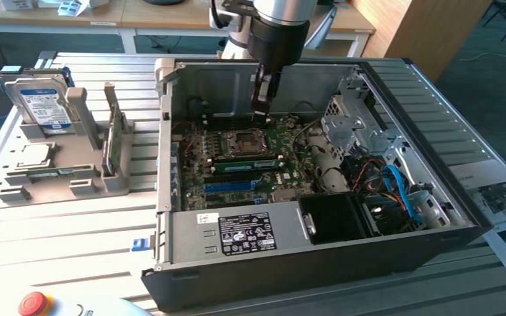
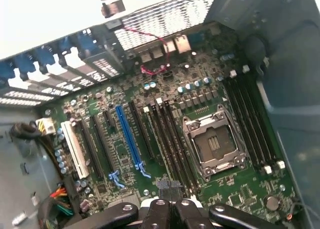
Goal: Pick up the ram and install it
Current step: 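Press down the ram until it locks into place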
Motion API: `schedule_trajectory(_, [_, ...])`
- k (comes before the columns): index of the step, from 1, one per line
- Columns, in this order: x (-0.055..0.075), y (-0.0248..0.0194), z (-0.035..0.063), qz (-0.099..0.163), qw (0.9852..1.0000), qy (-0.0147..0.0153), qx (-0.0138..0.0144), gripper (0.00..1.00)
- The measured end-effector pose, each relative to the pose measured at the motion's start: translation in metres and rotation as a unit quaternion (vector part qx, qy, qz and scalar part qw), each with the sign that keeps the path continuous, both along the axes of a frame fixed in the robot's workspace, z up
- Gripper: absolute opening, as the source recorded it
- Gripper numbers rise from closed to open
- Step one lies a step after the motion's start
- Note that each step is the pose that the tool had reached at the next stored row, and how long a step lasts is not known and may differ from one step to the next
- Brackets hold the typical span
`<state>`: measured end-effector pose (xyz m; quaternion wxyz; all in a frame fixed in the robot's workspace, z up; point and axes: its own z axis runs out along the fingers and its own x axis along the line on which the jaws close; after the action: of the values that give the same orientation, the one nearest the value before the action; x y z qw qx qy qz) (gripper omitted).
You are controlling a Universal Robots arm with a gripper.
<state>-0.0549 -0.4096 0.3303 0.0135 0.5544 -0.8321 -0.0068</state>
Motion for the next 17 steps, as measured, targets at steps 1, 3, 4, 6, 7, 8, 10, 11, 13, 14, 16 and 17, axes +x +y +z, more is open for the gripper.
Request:
schedule_trajectory(1, [0.0, 0.0, 0.0, -0.008, 1.0, 0.0, 0.0, 0.1])
schedule_trajectory(3, [0.0, 0.0, 0.0, -0.024, 0.9997, 0.0, 0.0, 0.1])
schedule_trajectory(4, [0.0, 0.0, 0.0, -0.031, 0.9995, 0.0, 0.0, 0.1])
schedule_trajectory(6, [0.0, 0.0, 0.0, -0.047, 0.9989, 0.0, 0.0, 0.1])
schedule_trajectory(7, [0.0, 0.0, 0.0, -0.054, 0.9985, 0.0, 0.0, 0.1])
schedule_trajectory(8, [0.0, 0.0, 0.0, -0.062, 0.9981, 0.0, 0.0, 0.1])
schedule_trajectory(10, [0.0, 0.0, 0.0, -0.077, 0.997, 0.0, 0.0, 0.1])
schedule_trajectory(11, [0.0, 0.0, 0.0, -0.084, 0.9965, 0.0, 0.0, 0.1])
schedule_trajectory(13, [0.0, 0.0, 0.0, -0.097, 0.9953, 0.0, 0.0, 0.1])
schedule_trajectory(14, [0.0, 0.0, 0.0, -0.104, 0.9946, 0.0, 0.0, 0.1])
schedule_trajectory(16, [0.0, 0.0, 0.0, -0.118, 0.9931, 0.0, 0.0, 0.1])
schedule_trajectory(17, [0.0, 0.0, 0.0, -0.125, 0.9922, 0.0, 0.0, 0.1])
